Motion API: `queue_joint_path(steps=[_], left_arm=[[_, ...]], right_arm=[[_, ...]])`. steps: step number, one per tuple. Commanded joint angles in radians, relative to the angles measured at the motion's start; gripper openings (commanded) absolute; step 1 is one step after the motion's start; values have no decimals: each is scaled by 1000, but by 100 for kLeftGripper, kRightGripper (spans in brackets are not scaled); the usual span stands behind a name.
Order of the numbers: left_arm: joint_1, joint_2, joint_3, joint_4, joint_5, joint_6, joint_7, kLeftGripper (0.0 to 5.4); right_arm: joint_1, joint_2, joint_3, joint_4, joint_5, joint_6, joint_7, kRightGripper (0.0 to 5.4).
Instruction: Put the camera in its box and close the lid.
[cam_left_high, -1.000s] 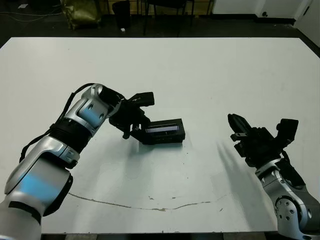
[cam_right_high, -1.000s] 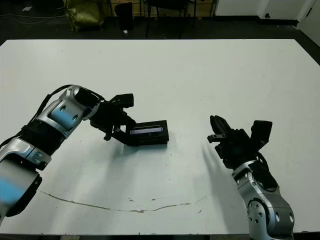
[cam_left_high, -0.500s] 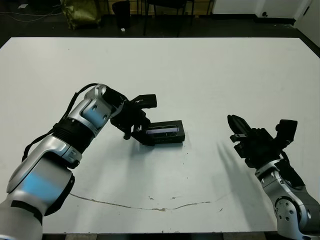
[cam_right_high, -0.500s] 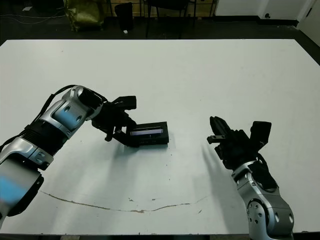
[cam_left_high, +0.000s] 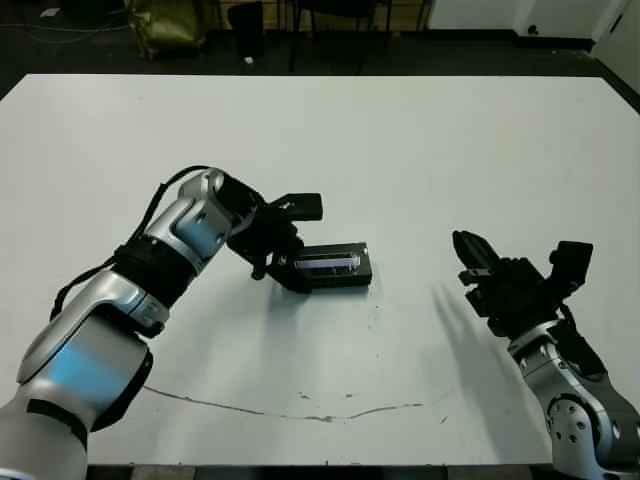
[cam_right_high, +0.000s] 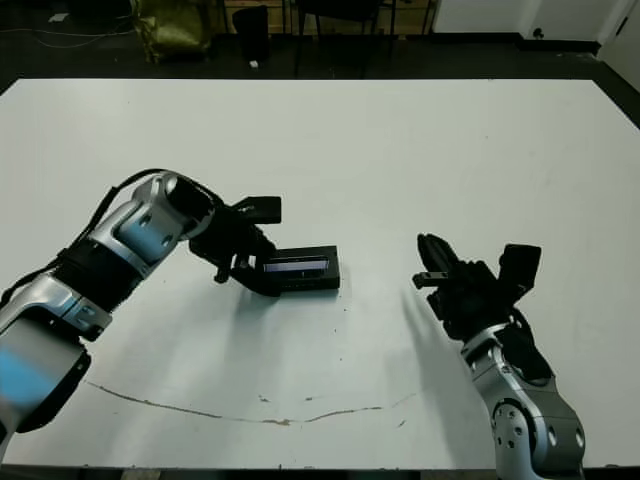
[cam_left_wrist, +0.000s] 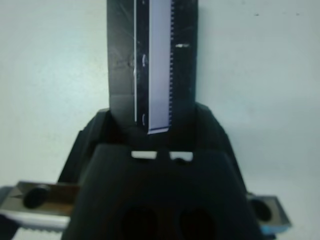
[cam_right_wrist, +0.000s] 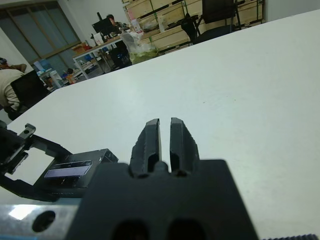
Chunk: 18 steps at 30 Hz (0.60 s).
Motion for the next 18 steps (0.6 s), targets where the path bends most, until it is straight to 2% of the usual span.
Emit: queue_joint_path(steps=[1,6,9,15,18], left_arm=[[44,-20,-40,-11,12,-60,-7,358],[49,-21,-45,-6,26,-110,9,478],[47,-28,-41,5,24,-100,7,537],[54,-29,-36,6,27,-104,15,537],[60,-14,-43,-3,45,-179,35,537]], right_arm=[[15,-3,0,5,-6,10,-10,0],[17,-5,-1,-1,3,20,-9,0],[21,-5,0,-14,1,28,-18,0],[27,-6,5,-33,-1,35,-27,0],[29,-9,6,-34,-3,31,-20,0]])
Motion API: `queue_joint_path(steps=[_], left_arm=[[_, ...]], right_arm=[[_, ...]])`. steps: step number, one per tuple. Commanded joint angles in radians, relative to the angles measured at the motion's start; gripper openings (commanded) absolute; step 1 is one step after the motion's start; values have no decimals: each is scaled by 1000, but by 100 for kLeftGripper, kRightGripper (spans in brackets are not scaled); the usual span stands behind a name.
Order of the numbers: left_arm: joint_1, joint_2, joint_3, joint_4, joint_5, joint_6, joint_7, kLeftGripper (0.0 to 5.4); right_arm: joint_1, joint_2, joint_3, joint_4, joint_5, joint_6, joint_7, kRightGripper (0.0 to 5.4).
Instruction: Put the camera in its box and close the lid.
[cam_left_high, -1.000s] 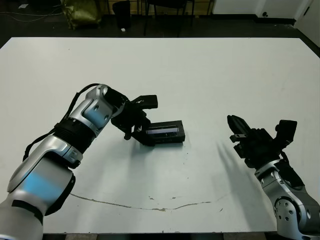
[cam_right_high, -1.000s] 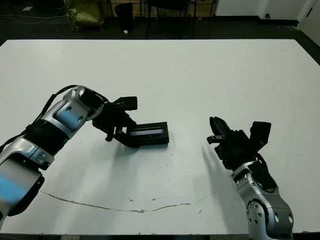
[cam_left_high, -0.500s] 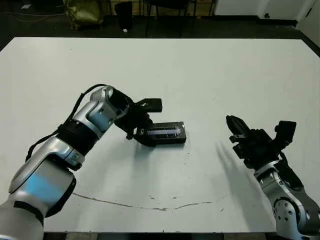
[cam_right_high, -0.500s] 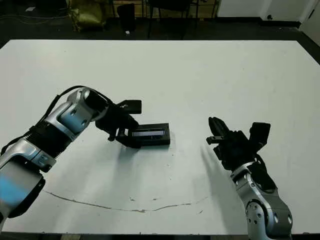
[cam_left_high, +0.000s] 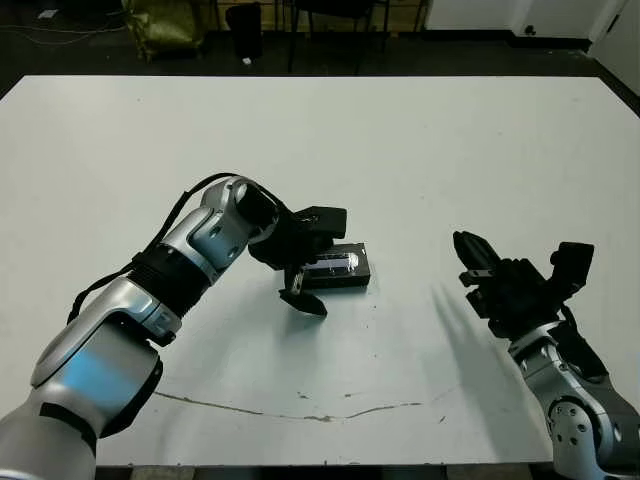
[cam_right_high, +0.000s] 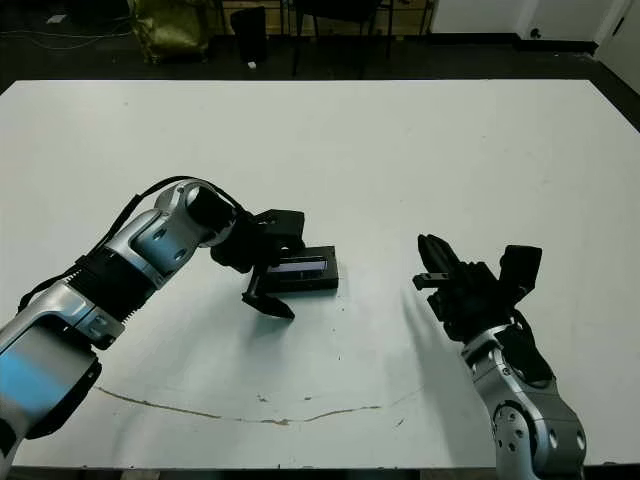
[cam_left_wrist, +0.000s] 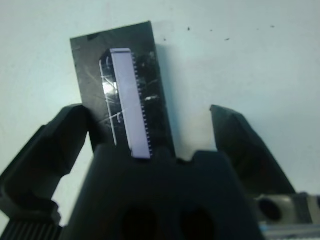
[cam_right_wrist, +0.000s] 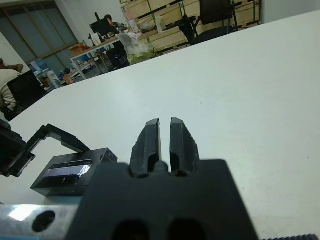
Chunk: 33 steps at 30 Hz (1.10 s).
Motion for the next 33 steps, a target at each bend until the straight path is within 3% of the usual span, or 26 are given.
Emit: queue_joint_path(steps=[1,5,10,17,25,33], left_arm=[[47,16,-27,16,36,-32,19,537],[47,6,16,34,1,6,25,537],[73,-4,104,31,-31,-62,139,537],[70,-20,161,59,-54,-66,210,537],[52,-17,173,99,-88,-113,138,537],[38,-26,180,123,-152,-55,-1,537]], right_arm=[[17,-8,3,1,-1,17,-4,0],[18,-8,1,-4,5,31,-8,0],[18,-10,2,-17,3,56,-25,0],[18,-6,4,-23,2,61,-31,0],[19,-11,7,-13,-4,48,-20,0],[20,-12,7,-11,-6,48,-20,0]])
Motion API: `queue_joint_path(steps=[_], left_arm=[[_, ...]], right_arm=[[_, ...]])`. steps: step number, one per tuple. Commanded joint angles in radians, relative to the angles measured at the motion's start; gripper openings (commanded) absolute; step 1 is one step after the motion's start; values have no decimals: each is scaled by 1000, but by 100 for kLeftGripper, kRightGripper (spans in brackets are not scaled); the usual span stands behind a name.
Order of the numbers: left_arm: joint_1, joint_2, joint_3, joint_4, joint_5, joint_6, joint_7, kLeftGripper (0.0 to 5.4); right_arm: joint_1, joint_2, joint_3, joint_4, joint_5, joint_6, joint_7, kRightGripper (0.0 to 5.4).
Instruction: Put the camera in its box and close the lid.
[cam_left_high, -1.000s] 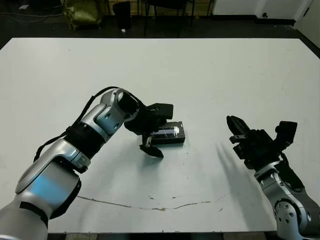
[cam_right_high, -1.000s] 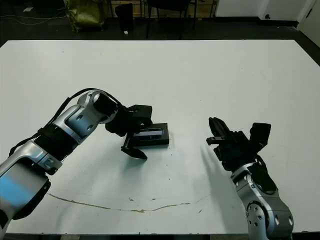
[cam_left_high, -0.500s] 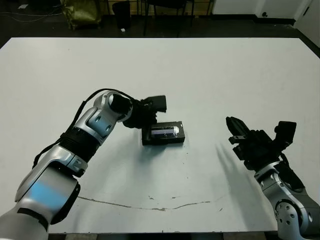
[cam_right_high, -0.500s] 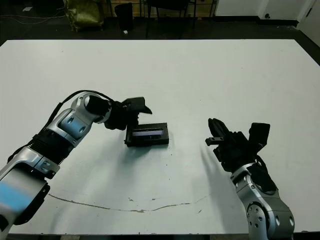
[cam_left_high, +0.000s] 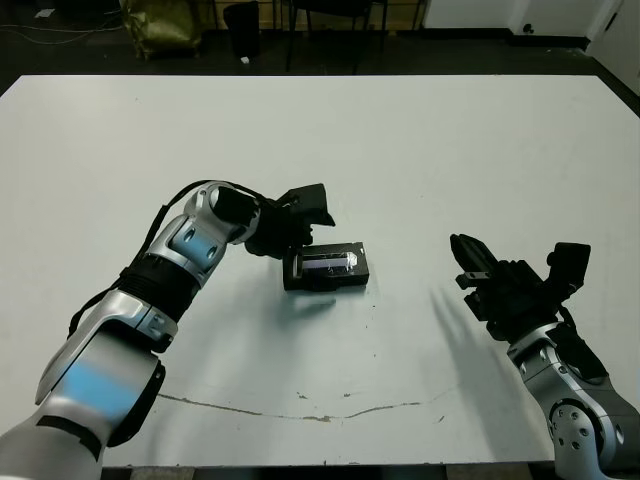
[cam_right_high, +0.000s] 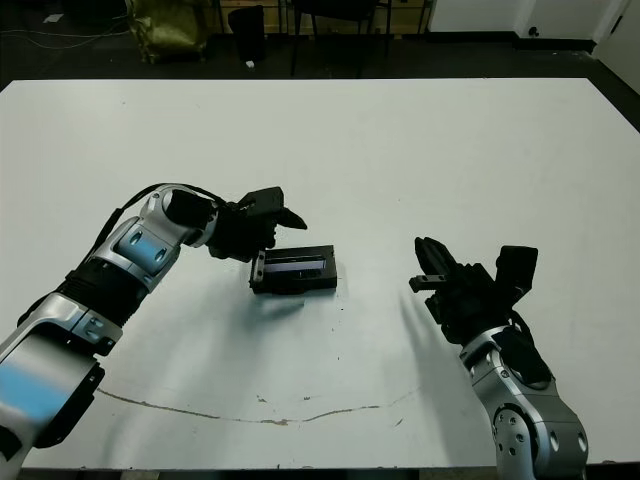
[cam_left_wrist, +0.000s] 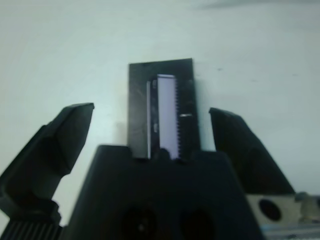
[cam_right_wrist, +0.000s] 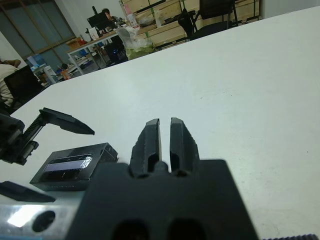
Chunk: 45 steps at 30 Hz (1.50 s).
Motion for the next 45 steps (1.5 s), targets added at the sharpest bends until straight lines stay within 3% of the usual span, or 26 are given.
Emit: queue_joint_path(steps=[1,11,19,24,27,33,36,39,41,45], left_arm=[[4,8,-6,9,-5,3,-37,537],[33,12,8,-17,-24,14,-56,537],[51,3,49,-47,-49,79,20,537],[80,-2,71,-87,-48,65,102,537],[106,-14,101,-96,-79,62,136,537],[156,-52,208,-123,-209,183,194,537],[182,-64,267,-164,-295,280,216,497],[218,-63,301,-227,-343,314,250,424],[260,-53,299,-298,-315,255,311,376],[356,-48,285,-473,-178,140,548,280]], right_arm=[[14,-10,-2,12,-4,13,-3,0],[9,-16,-4,30,-4,-4,23,0],[1,-12,-5,19,-2,18,3,0],[5,-15,-3,27,-8,-8,23,0],[8,-14,-3,21,-8,1,15,0],[11,-16,-2,21,-10,-1,17,0],[11,-17,-4,16,-7,11,10,0],[11,-14,-6,14,-1,16,5,0],[11,-17,-3,16,-7,11,6,0],[10,-8,-6,20,2,13,2,0]])
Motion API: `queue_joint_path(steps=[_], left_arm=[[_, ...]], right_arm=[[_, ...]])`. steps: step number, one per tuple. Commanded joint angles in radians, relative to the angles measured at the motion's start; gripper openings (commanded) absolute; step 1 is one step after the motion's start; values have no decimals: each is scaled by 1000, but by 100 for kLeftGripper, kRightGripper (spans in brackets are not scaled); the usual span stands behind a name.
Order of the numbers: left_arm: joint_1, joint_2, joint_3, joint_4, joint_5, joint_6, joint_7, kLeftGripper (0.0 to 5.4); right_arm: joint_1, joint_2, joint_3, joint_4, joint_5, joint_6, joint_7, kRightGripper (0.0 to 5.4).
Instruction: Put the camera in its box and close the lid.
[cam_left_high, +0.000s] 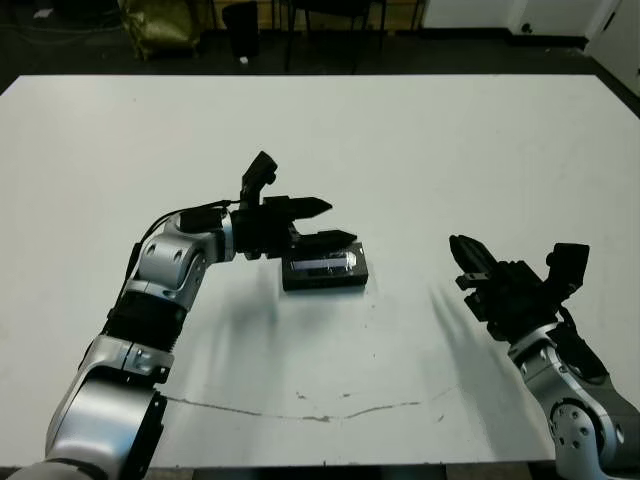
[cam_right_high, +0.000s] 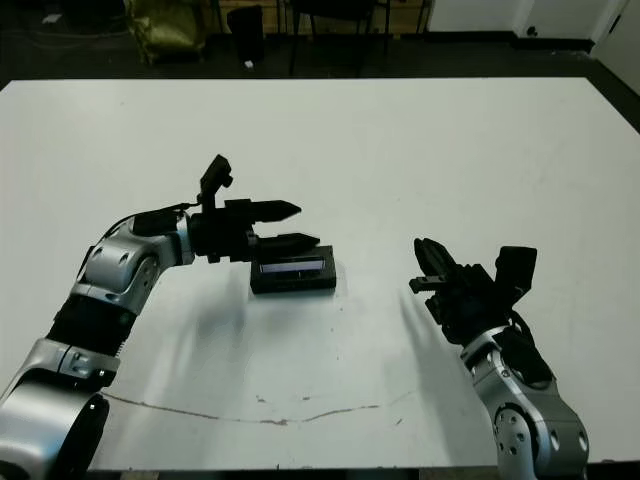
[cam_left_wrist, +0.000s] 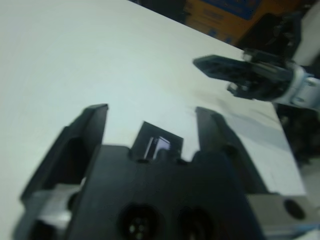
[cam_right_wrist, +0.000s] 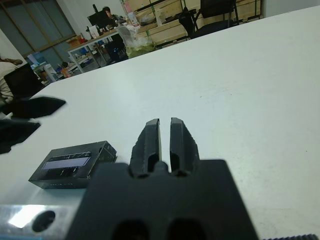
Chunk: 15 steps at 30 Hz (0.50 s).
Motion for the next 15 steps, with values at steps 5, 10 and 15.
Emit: queue_joint_path(steps=[5,10,15], left_arm=[[165,6,-45,-203,204,-164,314,158],[233,38,-114,-279,365,-334,428,37],[247,67,-171,-323,509,-394,483,1]], right_arm=[[18,-11,1,1,-17,17,-19,0],[19,-7,2,8,-22,6,-14,0],[22,2,0,10,-15,-1,-9,0]])
